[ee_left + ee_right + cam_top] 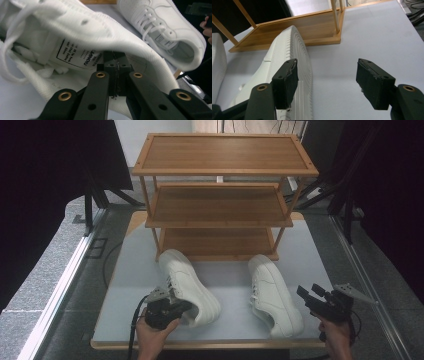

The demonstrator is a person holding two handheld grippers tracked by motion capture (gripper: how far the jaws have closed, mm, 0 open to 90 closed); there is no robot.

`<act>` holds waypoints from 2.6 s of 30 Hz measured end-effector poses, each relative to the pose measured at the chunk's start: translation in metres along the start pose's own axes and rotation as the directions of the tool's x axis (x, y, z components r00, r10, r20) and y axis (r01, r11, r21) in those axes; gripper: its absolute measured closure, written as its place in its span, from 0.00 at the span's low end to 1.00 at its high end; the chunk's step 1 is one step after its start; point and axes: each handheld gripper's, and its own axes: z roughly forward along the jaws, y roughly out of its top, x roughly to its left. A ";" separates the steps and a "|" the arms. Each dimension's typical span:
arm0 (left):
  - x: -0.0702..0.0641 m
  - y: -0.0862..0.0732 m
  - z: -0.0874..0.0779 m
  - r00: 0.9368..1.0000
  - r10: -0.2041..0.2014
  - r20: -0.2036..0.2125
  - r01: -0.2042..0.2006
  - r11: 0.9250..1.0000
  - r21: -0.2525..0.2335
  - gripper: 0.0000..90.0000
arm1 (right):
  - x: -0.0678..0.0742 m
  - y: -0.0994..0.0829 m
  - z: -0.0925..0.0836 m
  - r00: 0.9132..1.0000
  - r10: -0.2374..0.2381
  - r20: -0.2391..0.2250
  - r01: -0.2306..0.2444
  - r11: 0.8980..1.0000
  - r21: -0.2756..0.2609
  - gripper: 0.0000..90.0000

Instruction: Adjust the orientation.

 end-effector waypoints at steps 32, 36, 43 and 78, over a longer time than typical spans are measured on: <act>-0.019 0.022 0.056 0.999 0.046 0.028 -0.049 0.993 0.103 1.00 | -0.001 -0.005 -0.001 1.000 0.007 0.029 -0.008 1.000 0.015 0.38; -0.015 0.018 0.050 0.998 0.027 0.048 -0.032 0.994 0.105 1.00 | -0.001 -0.006 -0.002 0.999 0.010 0.033 -0.011 1.000 0.016 0.38; -0.006 0.009 0.037 0.997 0.012 0.070 -0.021 0.993 0.118 1.00 | -0.002 -0.007 -0.002 0.999 0.007 0.041 -0.008 1.000 0.023 0.38; 0.043 0.004 -0.027 0.997 -0.014 0.072 0.011 0.999 0.041 0.74 | 0.002 -0.009 0.001 0.999 -0.009 0.048 0.007 0.999 0.037 0.38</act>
